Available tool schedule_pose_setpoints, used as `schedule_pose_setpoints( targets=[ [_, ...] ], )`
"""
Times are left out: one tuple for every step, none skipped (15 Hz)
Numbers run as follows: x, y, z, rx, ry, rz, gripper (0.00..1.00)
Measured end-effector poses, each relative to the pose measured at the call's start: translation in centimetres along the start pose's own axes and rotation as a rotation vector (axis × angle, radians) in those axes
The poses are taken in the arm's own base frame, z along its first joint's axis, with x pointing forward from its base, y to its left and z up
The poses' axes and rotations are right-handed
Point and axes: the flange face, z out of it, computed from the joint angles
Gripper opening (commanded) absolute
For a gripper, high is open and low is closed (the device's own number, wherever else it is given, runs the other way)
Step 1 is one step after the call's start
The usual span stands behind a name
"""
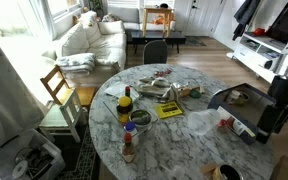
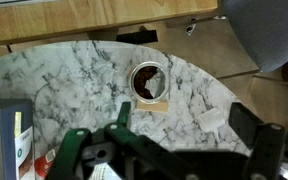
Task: Pick up the two white packets with the green lids from the silver cup one by one and put them the right way up on the table, pick up the white bottle with a blue lid from the clear storage container and put it in the silver cup
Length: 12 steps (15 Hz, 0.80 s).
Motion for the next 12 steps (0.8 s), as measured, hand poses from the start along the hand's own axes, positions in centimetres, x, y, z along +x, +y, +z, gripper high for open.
schedule_pose_setpoints(
  targets=[
    [0.0,0.0,0.0,0.000,0.000,0.000,1.00],
    [0.0,0.0,0.0,0.000,0.000,0.000,1.00],
    [0.0,0.0,0.0,0.000,0.000,0.000,1.00],
    [0.0,0.0,0.0,0.000,0.000,0.000,1.00],
    [0.0,0.0,0.0,0.000,0.000,0.000,1.00],
    [0.0,0.0,0.0,0.000,0.000,0.000,1.00],
    [0.0,0.0,0.0,0.000,0.000,0.000,1.00],
    [0.1,-0.1,-0.1,-0.004,0.007,-0.015,1.00],
    [0.5,-0.3,-0.3,-0.015,0.024,-0.061,1.00],
    [1.1,-0.8,-0.5,-0.026,0.044,-0.114,1.00],
    [1.9,-1.5,-0.8,-0.040,0.062,-0.166,1.00],
    [3.0,-2.3,-1.0,-0.055,0.077,-0.220,1.00]
  ],
)
